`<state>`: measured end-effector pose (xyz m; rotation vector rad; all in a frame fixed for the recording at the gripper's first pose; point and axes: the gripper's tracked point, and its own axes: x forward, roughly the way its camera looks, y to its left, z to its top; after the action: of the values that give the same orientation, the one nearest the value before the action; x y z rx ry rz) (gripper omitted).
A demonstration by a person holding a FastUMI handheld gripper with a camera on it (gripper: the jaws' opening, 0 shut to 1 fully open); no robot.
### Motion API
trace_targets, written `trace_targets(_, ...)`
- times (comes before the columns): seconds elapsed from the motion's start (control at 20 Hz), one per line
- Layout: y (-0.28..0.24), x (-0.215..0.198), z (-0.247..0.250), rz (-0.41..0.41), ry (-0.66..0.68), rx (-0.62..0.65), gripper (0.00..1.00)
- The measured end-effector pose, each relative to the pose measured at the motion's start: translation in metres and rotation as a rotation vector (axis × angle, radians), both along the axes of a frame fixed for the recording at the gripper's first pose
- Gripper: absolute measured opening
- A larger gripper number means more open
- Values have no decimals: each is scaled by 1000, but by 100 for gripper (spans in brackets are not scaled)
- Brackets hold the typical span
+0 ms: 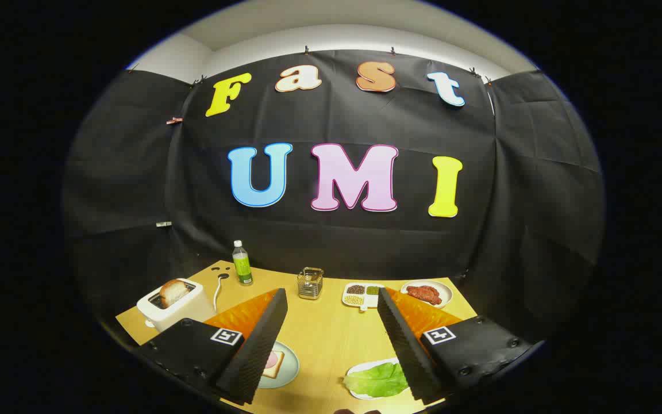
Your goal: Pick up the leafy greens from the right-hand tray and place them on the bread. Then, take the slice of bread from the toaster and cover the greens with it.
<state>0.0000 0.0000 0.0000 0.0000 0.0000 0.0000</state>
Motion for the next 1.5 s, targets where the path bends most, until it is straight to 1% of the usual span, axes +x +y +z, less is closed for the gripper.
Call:
trace_targets(0.5, -21, 10, -3, -43, 3, -7, 98)
trace_targets(1.0, -42, 14, -20, -72, 49, 15, 98)
trace_targets(1.3, -54, 22, -51, -66, 124, 36, 98)
trace_targets(1.5, -62, 30, -98, -50, 239, 37, 98)
